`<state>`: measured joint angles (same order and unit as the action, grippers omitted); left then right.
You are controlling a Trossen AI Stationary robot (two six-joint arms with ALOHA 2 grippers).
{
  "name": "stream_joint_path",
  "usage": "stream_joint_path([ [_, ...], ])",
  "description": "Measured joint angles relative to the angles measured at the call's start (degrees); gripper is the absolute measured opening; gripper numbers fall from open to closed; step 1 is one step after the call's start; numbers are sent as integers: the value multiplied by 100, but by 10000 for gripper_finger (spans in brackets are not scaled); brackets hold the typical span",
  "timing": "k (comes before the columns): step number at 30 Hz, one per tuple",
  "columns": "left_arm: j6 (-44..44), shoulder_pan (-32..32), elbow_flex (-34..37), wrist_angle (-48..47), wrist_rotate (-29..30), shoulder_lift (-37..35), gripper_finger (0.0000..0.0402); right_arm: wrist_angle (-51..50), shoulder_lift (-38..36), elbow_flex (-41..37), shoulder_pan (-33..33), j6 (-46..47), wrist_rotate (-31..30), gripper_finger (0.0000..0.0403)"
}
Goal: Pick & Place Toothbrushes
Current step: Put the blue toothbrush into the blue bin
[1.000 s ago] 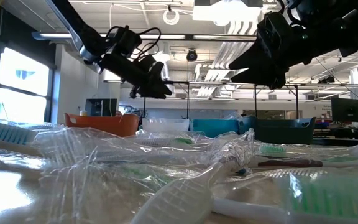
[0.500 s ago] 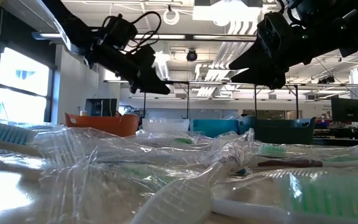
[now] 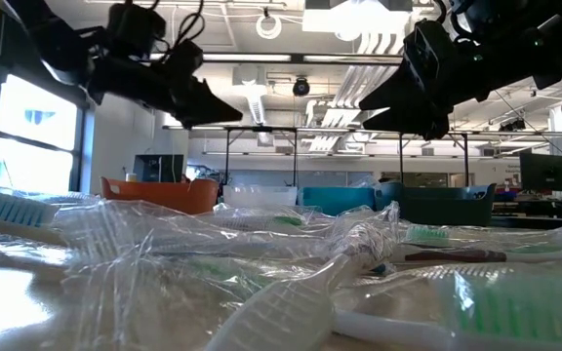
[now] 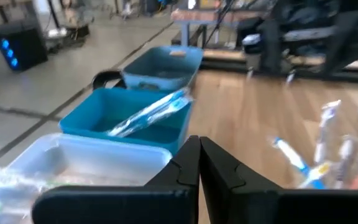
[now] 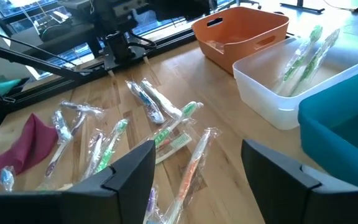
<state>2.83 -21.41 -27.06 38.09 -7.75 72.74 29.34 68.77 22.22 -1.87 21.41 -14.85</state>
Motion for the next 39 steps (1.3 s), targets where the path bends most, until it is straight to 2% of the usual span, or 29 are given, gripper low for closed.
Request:
stream_joint_path([
  [7, 38, 5, 461, 65, -625, -479, 6, -1, 0, 0, 0, 0, 0, 231],
  [12, -55, 9, 512, -118, -1054, -517, 6, 0, 0, 0, 0, 0, 0, 231],
  [36, -159, 7, 513, -358, -1069, -515, 6, -2, 0, 0, 0, -2, 0, 231],
  [39, -159, 7, 511, -356, -832, -515, 6, -3, 0, 0, 0, -2, 0, 231],
])
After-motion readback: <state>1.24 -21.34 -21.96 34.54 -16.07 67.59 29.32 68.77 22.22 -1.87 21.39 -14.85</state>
